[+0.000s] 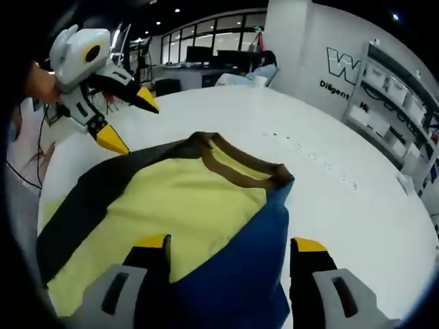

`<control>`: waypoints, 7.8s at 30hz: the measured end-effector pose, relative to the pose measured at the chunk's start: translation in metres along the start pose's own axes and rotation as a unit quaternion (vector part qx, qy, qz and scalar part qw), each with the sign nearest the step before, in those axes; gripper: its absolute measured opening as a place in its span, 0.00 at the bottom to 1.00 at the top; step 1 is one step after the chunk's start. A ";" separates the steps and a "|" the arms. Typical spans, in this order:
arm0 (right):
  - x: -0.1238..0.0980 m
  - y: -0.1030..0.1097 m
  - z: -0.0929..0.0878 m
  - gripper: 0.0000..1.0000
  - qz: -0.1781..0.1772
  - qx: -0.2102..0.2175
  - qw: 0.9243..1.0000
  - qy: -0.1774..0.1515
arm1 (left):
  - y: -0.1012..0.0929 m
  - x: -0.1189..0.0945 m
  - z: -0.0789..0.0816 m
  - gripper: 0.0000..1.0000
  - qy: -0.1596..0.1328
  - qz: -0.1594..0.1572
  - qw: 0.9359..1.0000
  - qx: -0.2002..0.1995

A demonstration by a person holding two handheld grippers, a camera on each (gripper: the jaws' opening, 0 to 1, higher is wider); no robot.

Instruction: Fold the garment on the visible template until the final outline fits inside the template.

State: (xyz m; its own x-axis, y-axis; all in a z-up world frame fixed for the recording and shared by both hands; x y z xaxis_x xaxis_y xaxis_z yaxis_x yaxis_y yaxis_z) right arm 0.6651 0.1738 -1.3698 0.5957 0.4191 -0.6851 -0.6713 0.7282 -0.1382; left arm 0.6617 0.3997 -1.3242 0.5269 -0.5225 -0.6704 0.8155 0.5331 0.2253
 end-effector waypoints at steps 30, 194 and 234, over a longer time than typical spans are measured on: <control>-0.048 0.028 -0.031 0.67 -0.011 0.009 1.000 -0.005 | -0.069 -0.053 -0.013 0.43 -0.011 -0.017 0.999 0.031; -0.162 0.173 -0.131 0.00 0.161 -0.179 0.970 0.043 | -0.259 -0.068 -0.071 0.02 0.056 -0.283 0.952 0.097; -0.183 0.048 -0.075 0.00 0.019 -0.102 0.995 0.004 | -0.098 -0.109 -0.067 0.01 -0.003 -0.074 0.996 -0.048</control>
State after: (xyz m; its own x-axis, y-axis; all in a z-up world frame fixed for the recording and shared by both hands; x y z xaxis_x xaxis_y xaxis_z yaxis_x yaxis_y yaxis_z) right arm 0.4908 0.0915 -1.3042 0.5656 0.4387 -0.6984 -0.7690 0.5864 -0.2545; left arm 0.5082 0.4490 -1.3203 0.4032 -0.6037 -0.6877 0.8583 0.5101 0.0554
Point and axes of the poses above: the point that each gripper's makers call its tool centre point, and the gripper's own axes: x roughly forward along the fingers, y roughly to its left, z roughly out of its top, the point moved 7 cm from there along -x, roughly backward along the fingers, and after that the axes turned 3 degrees about -x, right-handed, at the moved point
